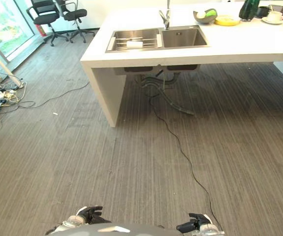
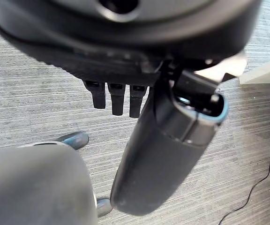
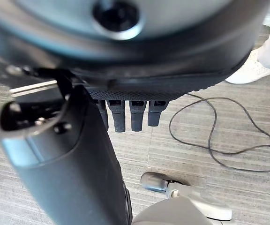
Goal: Place the dishes in the dishwasher.
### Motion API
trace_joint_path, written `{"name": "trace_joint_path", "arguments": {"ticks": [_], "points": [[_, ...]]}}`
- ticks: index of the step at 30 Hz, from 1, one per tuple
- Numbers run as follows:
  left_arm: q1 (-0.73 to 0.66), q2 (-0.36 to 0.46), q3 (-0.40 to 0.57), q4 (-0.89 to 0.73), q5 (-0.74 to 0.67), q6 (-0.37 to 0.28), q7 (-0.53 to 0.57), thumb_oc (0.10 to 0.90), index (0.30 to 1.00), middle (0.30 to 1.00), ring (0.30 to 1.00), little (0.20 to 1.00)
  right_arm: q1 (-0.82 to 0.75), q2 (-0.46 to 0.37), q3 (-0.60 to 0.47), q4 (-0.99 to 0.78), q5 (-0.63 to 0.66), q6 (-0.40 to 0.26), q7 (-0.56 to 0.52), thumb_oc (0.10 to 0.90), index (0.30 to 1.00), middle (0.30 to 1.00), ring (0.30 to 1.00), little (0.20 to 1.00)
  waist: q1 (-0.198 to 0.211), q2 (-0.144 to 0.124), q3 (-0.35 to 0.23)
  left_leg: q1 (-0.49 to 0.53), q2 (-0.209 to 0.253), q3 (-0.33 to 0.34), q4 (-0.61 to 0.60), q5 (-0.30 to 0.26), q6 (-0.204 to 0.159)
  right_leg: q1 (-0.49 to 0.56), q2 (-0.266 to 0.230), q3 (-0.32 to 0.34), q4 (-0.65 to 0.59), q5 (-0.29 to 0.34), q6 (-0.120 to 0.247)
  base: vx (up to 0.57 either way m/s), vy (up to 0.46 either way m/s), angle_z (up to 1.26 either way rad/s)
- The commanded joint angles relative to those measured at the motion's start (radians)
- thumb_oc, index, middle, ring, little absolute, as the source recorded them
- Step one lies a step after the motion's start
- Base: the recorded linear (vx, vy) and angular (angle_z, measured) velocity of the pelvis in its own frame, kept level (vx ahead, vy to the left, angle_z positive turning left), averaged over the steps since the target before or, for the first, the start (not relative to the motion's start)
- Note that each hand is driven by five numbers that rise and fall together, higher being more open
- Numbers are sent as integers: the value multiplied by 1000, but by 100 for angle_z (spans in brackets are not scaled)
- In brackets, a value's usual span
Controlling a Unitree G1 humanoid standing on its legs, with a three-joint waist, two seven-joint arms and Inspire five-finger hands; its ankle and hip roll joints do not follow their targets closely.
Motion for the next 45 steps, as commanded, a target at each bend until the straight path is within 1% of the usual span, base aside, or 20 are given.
{"name": "trace_joint_path", "arguments": {"ticks": [1,4,13,17,20,24,26,29,30,32,34,35,36,37,38,39,40,41,43,45], "points": [[-77,10,6,53,9,-17,36,800,900,900,900,900,-75,-6,-14,11,-1,-31,-14,800,900,900,900,900,10,-45,19,-32,-73,13,-24,-93,0,-7,-86,-71,8,3,117,46,-15,-6],[-73,6,6,56,-9,-13,31,800,900,900,900,900,-78,-6,-3,42,-39,-15,-21,800,900,900,900,900,10,-47,16,-27,-71,12,-24,-95,-1,-2,-85,-73,8,-1,115,51,-15,-3],[-85,12,-9,8,-40,-10,12,800,900,900,900,900,-78,1,-15,6,24,-11,2,800,900,900,900,900,5,-55,17,-24,-75,5,-24,-104,5,9,-86,-78,8,-4,116,34,26,2],[-86,33,-20,-63,-28,-14,16,800,900,900,900,900,-82,-8,0,-51,3,-12,5,800,900,900,900,900,12,-62,26,-19,-83,3,-24,-115,15,11,-94,-76,18,-3,121,21,64,2],[-88,37,-18,-70,-27,-13,17,800,900,900,900,900,-83,-10,-2,-74,6,-11,5,800,900,900,900,900,14,-64,30,-17,-87,4,-24,-117,20,9,-97,-73,23,-3,124,12,47,3],[-96,46,-12,-101,-42,-10,22,800,900,900,900,900,-98,-18,-5,-119,12,-10,-4,800,900,900,900,900,17,-62,41,-27,-97,11,-24,-123,37,-29,-110,-60,70,-7,133,-19,90,-4],[-105,61,-8,-154,-41,-9,45,800,900,900,900,900,-111,-28,-5,-152,0,-11,-13,800,900,900,900,900,21,-58,56,-37,-101,9,-24,-122,48,-72,-117,-55,137,-17,140,-44,90,-9],[-88,89,3,-341,-44,-6,65,800,900,900,900,900,-104,-57,-19,-250,-54,-9,-47,800,900,900,900,900,30,-50,84,-41,-113,-6,-16,-122,76,-132,-125,-63,278,-49,156,-43,128,-21],[-79,97,7,-402,-47,-4,64,800,900,900,900,900,-97,-63,-30,-265,-59,-8,-50,800,900,900,900,900,33,-48,94,-42,-118,-12,1,-134,86,-156,-134,-73,340,-50,163,-29,141,-11],[-57,112,28,-522,-61,2,57,800,900,900,900,900,-81,-75,-57,-295,-70,-4,-50,800,900,900,900,900,34,-45,122,-43,-128,-20,54,-173,111,-205,-160,-91,476,-15,181,5,143,-5],[-44,123,52,-580,-67,7,62,800,900,900,900,900,-70,-74,-69,-319,-79,-2,-49,800,900,900,900,900,35,-36,145,-32,-126,-30,86,-202,124,-265,-167,-102,597,16,184,65,118,0],[-41,126,65,-603,-70,7,66,800,900,900,900,900,-68,-72,-72,-323,-82,-1,-47,800,900,900,900,900,35,-33,151,-21,-125,-33,91,-213,127,-294,-168,-111,618,31,184,144,83,-1],[-37,129,78,-627,-76,3,70,800,900,900,900,900,-65,-69,-76,-333,-84,0,-44,800,900,900,900,900,35,-34,154,-6,-128,-38,88,-222,126,-323,-170,-126,601,39,181,300,29,-6],[-25,137,99,-664,-80,-3,69,800,900,900,900,900,-51,-70,-84,-361,-90,3,-40,800,900,900,900,900,25,-36,152,37,-130,-55,59,-232,120,-341,-166,-150,489,44,174,254,2,-6],[-25,137,99,-664,-80,-3,69,800,900,900,900,900,-51,-71,-84,-361,-90,3,-40,800,900,900,900,900,25,-35,153,39,-130,-56,58,-232,120,-339,-166,-151,488,44,174,280,-34,5],[-21,143,111,-682,-85,-7,73,800,900,900,900,900,-47,-77,-88,-370,-91,1,-40,800,900,900,900,900,20,-36,153,62,-130,-63,39,-238,113,-359,-170,-167,418,63,177,97,-18,8],[-21,143,111,-682,-85,-7,73,800,900,900,900,900,-47,-77,-88,-370,-91,1,-40,800,900,900,900,900,20,-36,153,62,-130,-63,39,-238,113,-359,-170,-167,418,63,177,383,-116,21],[-32,149,128,-712,-93,-13,84,800,900,900,900,900,-40,-81,-88,-384,-91,-1,-39,800,900,900,900,900,4,-44,157,102,-126,-81,16,-255,89,-401,-200,-199,215,143,206,293,-98,19],[-39,148,132,-715,-91,-18,89,800,900,900,900,900,-43,-83,-85,-374,-96,0,-36,800,900,900,900,900,-3,-41,162,120,-118,-91,14,-266,79,-410,-201,-204,167,169,214,330,-100,29],[-49,151,136,-730,-87,-22,94,800,900,900,900,900,-35,-88,-84,-365,-101,0,-30,800,900,900,900,900,-11,-43,163,150,-115,-106,16,-286,67,-429,-206,-185,158,196,223,346,-118,23]]}}
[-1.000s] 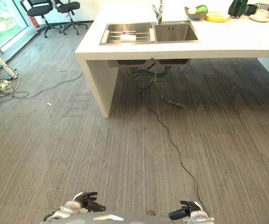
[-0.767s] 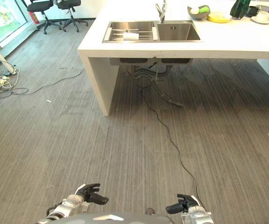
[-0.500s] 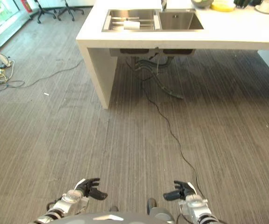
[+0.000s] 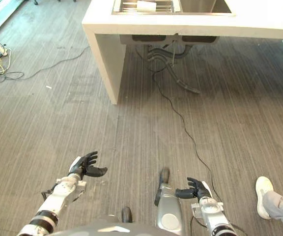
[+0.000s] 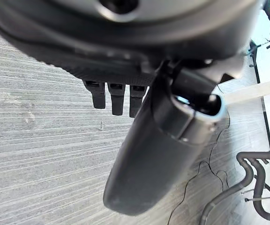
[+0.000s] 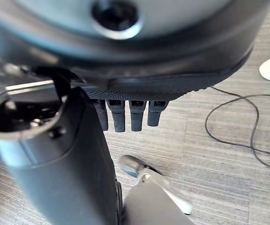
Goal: Place the dishes in the dishwasher.
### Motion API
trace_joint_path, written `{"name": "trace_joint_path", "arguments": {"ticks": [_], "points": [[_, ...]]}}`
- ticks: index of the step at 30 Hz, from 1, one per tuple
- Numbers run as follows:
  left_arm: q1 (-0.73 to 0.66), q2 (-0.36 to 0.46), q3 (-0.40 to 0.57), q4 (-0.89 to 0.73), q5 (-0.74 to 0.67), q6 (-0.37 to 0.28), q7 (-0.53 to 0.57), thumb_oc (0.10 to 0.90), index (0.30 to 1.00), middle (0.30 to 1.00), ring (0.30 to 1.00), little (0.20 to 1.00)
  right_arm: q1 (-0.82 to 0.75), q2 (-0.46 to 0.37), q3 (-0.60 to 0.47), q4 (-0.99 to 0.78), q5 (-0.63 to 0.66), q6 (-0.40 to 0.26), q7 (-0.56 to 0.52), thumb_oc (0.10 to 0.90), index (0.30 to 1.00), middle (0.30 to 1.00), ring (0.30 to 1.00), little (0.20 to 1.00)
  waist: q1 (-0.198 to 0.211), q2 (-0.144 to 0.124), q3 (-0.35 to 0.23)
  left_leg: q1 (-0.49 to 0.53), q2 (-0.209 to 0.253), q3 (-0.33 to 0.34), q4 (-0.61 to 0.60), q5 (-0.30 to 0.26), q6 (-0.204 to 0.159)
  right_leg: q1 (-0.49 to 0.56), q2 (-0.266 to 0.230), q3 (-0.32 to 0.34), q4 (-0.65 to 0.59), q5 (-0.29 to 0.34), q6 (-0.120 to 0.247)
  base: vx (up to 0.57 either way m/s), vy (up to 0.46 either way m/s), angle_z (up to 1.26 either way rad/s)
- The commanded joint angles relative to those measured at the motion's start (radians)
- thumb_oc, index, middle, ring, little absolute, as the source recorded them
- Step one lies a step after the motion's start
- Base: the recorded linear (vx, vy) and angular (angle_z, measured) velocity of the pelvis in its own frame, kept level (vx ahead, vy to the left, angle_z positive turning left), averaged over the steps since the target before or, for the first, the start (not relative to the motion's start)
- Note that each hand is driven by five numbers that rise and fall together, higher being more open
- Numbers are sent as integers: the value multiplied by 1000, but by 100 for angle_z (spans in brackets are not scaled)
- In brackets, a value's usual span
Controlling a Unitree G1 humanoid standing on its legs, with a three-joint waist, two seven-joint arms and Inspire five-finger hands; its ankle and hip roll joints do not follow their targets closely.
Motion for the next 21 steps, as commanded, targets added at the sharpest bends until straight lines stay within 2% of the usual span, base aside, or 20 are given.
{"name": "trace_joint_path", "arguments": {"ticks": [1,2,4,5,6,7,8,9,10,11,12,13,14,15,18,20,21], "points": [[-70,18,24,-114,-23,-84,13,800,900,900,900,900,-27,-43,5,15,-51,-32,-1,800,900,900,900,900,-6,6,-22,134,23,-109,25,-123,-9,77,12,20,20,147,23,344,-159,18],[-66,19,26,-138,-22,-89,12,800,900,900,900,900,-22,-46,5,26,-51,-33,3,800,900,900,900,900,-4,3,-29,139,27,-123,36,-124,-13,80,16,32,33,156,14,328,-205,43],[-62,22,27,-172,-20,-100,17,800,900,900,900,900,-20,-50,8,63,-45,-37,7,800,900,900,900,900,-7,11,-45,112,65,-131,112,-77,-40,96,46,37,44,142,-14,311,-278,64],[-69,22,23,-182,-25,-108,22,800,900,900,900,900,-24,-47,13,109,-39,-38,8,800,900,900,900,900,-6,15,-53,95,85,-142,165,-34,-59,104,70,44,61,125,-34,228,-222,48],[-69,22,23,-182,-25,-108,22,800,900,900,900,900,-24,-47,13,109,-39,-38,8,800,900,900,900,900,-6,15,-53,95,85,-142,165,-34,-59,104,70,44,61,125,-34,224,-220,37],[-68,28,27,-214,-29,-115,24,800,900,900,900,900,-23,-40,13,140,-31,-38,10,800,900,900,900,900,-2,18,-58,76,99,-145,217,15,-74,123,88,37,67,104,-51,379,-474,-1],[-83,53,44,-322,-32,-130,47,800,900,900,900,900,-10,-23,14,237,1,-44,4,800,900,900,900,900,17,11,-42,-66,134,-175,530,207,-110,212,137,33,52,42,-122,368,-476,7],[-83,54,44,-323,-32,-129,47,800,900,900,900,900,-11,-21,14,238,1,-45,4,800,900,900,900,900,12,5,-45,-74,128,-180,531,212,-110,208,131,31,49,46,-121,342,-504,48],[-96,64,54,-366,-29,-140,55,800,900,900,900,900,-13,-17,9,279,20,-51,1,800,900,900,900,900,21,-3,-33,-126,139,-174,630,253,-108,235,143,27,38,29,-143,128,-257,46],[-108,77,67,-416,-21,-150,68,800,900,900,900,900,-9,-12,4,307,39,-52,-3,800,900,900,900,900,27,-12,-22,-167,148,-160,710,263,-102,261,153,27,28,11,-160,286,-407,52],[-151,94,85,-484,5,-169,106,800,900,900,900,900,-10,-8,2,367,57,-50,-8,800,900,900,900,900,40,-15,-4,-227,145,-132,763,224,-83,294,167,27,32,-24,-177,300,-303,16],[-174,99,93,-517,16,-177,119,800,900,900,900,900,-9,-8,-1,403,62,-49,-7,800,900,900,900,900,47,-15,1,-264,112,-145,752,183,-73,310,170,33,32,-35,-177,225,-181,34],[-175,99,93,-518,16,-176,119,800,900,900,900,900,-11,-7,-1,405,63,-50,-7,800,900,900,900,900,44,-20,-1,-269,106,-146,750,189,-71,306,164,32,31,-32,-176,191,-52,24],[-190,105,103,-557,29,-184,121,800,900,900,900,900,-7,-5,-3,434,67,-50,-1,800,900,900,900,900,50,-17,-1,-287,86,-136,694,151,-58,328,170,36,26,-42,-171,199,-48,15],[-238,126,117,-633,51,-212,129,800,900,900,900,900,0,-3,-12,492,74,-53,11,800,900,900,900,900,64,-37,4,-378,63,-89,580,76,-50,390,165,46,-10,-56,-154,255,-47,-3],[-253,136,132,-679,53,-221,126,800,900,900,900,900,-7,0,-10,514,68,-52,20,800,900,900,900,900,85,-39,7,-428,14,-109,472,79,-51,423,172,70,-37,-57,-145,247,32,-27],[-256,137,136,-699,47,-226,124,800,900,900,900,900,-11,2,-11,523,67,-52,21,800,900,900,900,900,96,-41,4,-444,-3,-123,403,110,-58,439,174,79,-54,-56,-140,341,78,-41]]}}
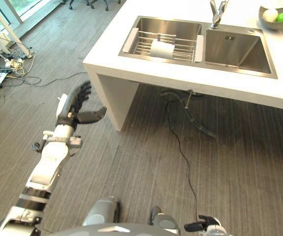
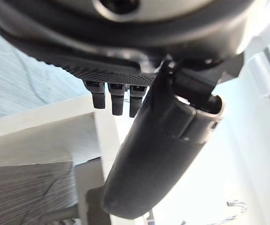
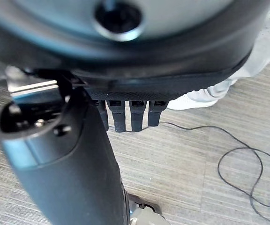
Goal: Place the dishes in the dishwasher.
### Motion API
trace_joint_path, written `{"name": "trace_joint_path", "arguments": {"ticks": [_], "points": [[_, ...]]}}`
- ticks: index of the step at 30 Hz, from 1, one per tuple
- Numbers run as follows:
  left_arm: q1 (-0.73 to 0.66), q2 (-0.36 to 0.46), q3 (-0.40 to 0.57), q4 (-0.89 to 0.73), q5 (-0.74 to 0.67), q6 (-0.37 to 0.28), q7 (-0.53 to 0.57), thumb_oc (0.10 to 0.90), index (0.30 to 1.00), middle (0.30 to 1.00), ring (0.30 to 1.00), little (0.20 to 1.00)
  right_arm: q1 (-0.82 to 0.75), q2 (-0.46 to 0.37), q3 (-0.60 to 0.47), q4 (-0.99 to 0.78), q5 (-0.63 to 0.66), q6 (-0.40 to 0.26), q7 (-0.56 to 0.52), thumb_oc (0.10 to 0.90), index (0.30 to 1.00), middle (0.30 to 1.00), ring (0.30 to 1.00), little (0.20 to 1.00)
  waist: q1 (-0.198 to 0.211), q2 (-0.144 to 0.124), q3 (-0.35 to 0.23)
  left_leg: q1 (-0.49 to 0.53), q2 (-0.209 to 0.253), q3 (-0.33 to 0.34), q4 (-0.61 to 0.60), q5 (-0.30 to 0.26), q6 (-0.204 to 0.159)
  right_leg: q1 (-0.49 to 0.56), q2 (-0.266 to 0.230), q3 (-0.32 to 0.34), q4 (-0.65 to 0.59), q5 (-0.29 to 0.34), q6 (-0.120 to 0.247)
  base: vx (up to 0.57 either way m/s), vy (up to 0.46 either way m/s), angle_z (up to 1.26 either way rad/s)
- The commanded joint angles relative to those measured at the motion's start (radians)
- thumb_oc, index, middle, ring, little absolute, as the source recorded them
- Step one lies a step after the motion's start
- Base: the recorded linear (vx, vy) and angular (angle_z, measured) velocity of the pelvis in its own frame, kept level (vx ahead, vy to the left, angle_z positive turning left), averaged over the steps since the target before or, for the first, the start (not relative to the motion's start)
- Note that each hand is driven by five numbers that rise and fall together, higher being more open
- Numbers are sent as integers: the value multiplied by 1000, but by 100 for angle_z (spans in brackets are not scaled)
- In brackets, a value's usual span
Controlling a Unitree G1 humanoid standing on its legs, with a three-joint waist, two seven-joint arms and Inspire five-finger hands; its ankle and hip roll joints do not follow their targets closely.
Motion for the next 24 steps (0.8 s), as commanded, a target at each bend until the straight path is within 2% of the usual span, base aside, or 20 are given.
{"name": "trace_joint_path", "arguments": {"ticks": [1,2,5,8,11,13,14,15,16,18,19,20,22,24], "points": [[-84,23,78,-130,13,-117,5,800,900,900,900,900,15,-31,18,31,13,-7,14,800,900,900,900,900,39,10,16,12,-43,-21,-83,76,-25,-4,93,27,-60,75,105,254,54,-68],[-83,24,78,-130,13,-117,5,800,900,900,900,900,14,-31,18,32,13,-8,14,800,900,900,900,900,42,7,18,19,-44,-17,-92,81,-26,-1,90,30,-63,76,105,285,76,-80],[-70,37,81,-193,6,-131,-25,800,900,900,900,900,12,-14,13,33,19,-11,36,800,900,900,900,900,38,8,-29,124,-25,14,-215,72,-7,30,93,46,-77,57,111,307,125,-101],[-66,44,85,-228,-12,-138,-36,800,900,900,900,900,4,-6,11,34,16,-6,46,800,900,900,900,900,41,2,-58,178,-21,37,-254,55,8,51,77,60,-64,43,125,247,161,-76],[-71,47,80,-232,-22,-135,-42,800,900,900,900,900,-2,-5,7,33,17,-5,48,800,900,900,900,900,54,-2,-63,192,-22,54,-259,43,16,48,71,69,-34,35,133,135,105,-37],[-93,72,64,-251,-20,-129,-58,800,900,900,900,900,-26,-1,1,33,11,3,53,800,900,900,900,900,60,1,-59,235,-11,76,-259,4,43,-24,68,59,178,42,184,137,143,-36],[-93,72,64,-251,-20,-129,-58,800,900,900,900,900,-26,-1,1,33,11,3,53,800,900,900,900,900,60,1,-59,235,-11,76,-259,4,43,-24,68,59,178,42,184,84,120,-33],[-111,86,57,-262,4,-134,-43,800,900,900,900,900,-40,3,-1,28,10,6,55,800,900,900,900,900,48,9,-31,263,-4,83,-238,-29,60,-115,52,51,348,86,250,48,106,-23],[-121,86,55,-267,22,-134,-31,800,900,900,900,900,-47,6,-1,28,8,8,57,800,900,900,900,900,44,16,-22,269,0,90,-235,-36,67,-165,36,44,406,113,264,48,106,-23],[-121,86,55,-267,22,-134,-31,800,900,900,900,900,-47,6,-1,28,8,8,57,800,900,900,900,900,44,16,-22,269,0,90,-235,-36,67,-165,36,44,406,113,264,56,27,6],[-126,85,56,-279,43,-137,-17,800,900,900,900,900,-41,8,-5,30,5,10,57,800,900,900,900,900,34,27,-26,306,6,106,-254,-55,67,-199,-24,0,352,104,245,238,-21,22],[-133,84,53,-278,48,-143,-14,800,900,900,900,900,-30,2,-14,34,5,9,55,800,900,900,900,900,14,41,-26,337,19,105,-276,-61,60,-215,-65,-18,259,102,223,322,-47,27],[-154,80,36,-265,42,-148,-11,800,900,900,900,900,-18,-8,-32,51,13,14,54,800,900,900,900,900,-14,50,-32,362,21,84,-293,-65,51,-232,-88,40,163,155,223,272,-94,-10],[-176,78,6,-238,45,-148,-15,800,900,900,900,900,-2,-14,-61,82,42,24,61,800,900,900,900,900,-45,43,-48,391,8,54,-305,-78,40,-230,-93,161,98,214,254,304,-160,-1]]}}
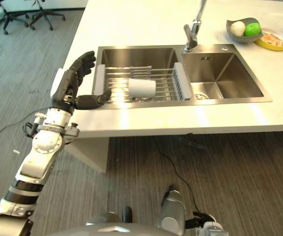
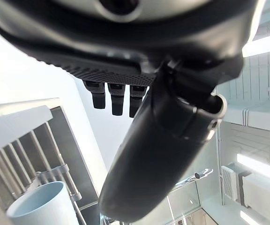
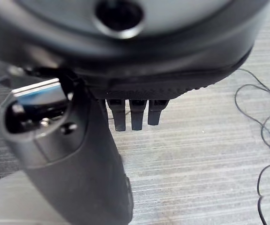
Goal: Place the dishes in the dishwasher.
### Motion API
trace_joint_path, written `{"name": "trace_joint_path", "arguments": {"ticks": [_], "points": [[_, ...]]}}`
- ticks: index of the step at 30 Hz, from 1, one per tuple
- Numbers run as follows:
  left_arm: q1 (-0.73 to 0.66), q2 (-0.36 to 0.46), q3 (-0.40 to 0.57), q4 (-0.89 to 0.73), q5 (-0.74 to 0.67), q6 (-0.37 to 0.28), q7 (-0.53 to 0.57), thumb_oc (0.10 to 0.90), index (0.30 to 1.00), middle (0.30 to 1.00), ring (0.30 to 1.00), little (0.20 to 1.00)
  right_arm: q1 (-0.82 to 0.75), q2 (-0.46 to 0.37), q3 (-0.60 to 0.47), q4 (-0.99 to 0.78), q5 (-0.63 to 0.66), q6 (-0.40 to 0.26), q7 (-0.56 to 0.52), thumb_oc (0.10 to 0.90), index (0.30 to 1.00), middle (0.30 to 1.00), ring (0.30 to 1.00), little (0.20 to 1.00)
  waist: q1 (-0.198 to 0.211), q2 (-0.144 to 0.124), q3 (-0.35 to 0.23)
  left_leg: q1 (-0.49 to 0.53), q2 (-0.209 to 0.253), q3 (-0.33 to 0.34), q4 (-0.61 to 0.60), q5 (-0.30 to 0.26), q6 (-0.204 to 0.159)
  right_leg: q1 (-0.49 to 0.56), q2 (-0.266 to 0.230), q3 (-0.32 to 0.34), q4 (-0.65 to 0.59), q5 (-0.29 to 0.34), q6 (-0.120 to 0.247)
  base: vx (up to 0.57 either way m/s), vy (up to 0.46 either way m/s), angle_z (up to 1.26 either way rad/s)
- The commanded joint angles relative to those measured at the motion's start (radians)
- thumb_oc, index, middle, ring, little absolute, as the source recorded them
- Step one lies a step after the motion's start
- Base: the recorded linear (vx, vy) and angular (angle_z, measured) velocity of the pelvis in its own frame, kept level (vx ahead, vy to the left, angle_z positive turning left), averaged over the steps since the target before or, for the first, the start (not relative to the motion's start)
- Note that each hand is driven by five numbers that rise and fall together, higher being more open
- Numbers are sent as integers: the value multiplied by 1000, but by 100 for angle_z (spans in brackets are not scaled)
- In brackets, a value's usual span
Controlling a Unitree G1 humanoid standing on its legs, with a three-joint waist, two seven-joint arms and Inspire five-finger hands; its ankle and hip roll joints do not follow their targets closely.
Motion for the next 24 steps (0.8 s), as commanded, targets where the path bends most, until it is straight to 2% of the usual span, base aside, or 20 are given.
{"name": "trace_joint_path", "arguments": {"ticks": [1,2,4,5,11,17,19,22,24], "points": [[-124,-8,27,-87,25,-119,17,800,900,900,900,900,19,-34,-26,66,43,20,3,800,900,900,900,900,-29,7,-57,-53,77,-36,50,-36,-38,267,122,75,-182,182,29,211,-126,40],[-124,-8,26,-87,24,-119,17,800,900,900,900,900,20,-33,-26,66,43,20,4,800,900,900,900,900,-29,7,-56,-52,77,-37,50,-37,-37,272,122,74,-187,184,30,136,-108,60],[-114,-9,24,-79,6,-117,0,800,900,900,900,900,22,-40,-31,78,30,26,5,800,900,900,900,900,-27,-1,-73,-34,88,-35,47,-40,-52,309,119,28,-222,179,36,180,-171,49],[-101,-13,29,-63,-4,-116,-5,800,900,900,900,900,24,-49,-32,84,28,27,7,800,900,900,900,900,-25,-2,-89,-21,112,-40,42,-37,-68,335,135,14,-245,159,31,177,-179,19],[-87,15,32,-46,40,-111,-9,800,900,900,900,900,19,-83,-43,63,54,18,-4,800,900,900,900,900,-32,5,-115,-6,149,-62,13,-9,-99,385,171,-21,-289,145,5,102,-152,-4],[-62,88,-26,-18,10,-100,-107,800,900,900,900,900,40,-103,-59,82,71,26,11,800,900,900,900,900,-41,44,-138,34,164,-57,-63,26,-120,448,187,-45,-375,140,-7,55,-40,17],[-62,89,-26,-18,10,-100,-107,800,900,900,900,900,41,-103,-60,82,71,26,11,800,900,900,900,900,-41,44,-138,37,164,-57,-65,27,-120,449,187,-45,-375,140,-7,8,1,2],[-47,162,-57,-20,2,-85,-183,800,900,900,900,900,66,-102,-73,115,67,38,31,800,900,900,900,900,-45,68,-142,43,158,-60,-91,38,-123,453,186,-47,-375,133,-9,11,23,3],[-44,237,-87,-19,-20,-71,-246,800,900,900,900,900,61,-119,-79,122,63,49,51,800,900,900,900,900,-47,83,-140,50,157,-60,-91,25,-124,464,185,-47,-375,128,-8,31,24,10]]}}
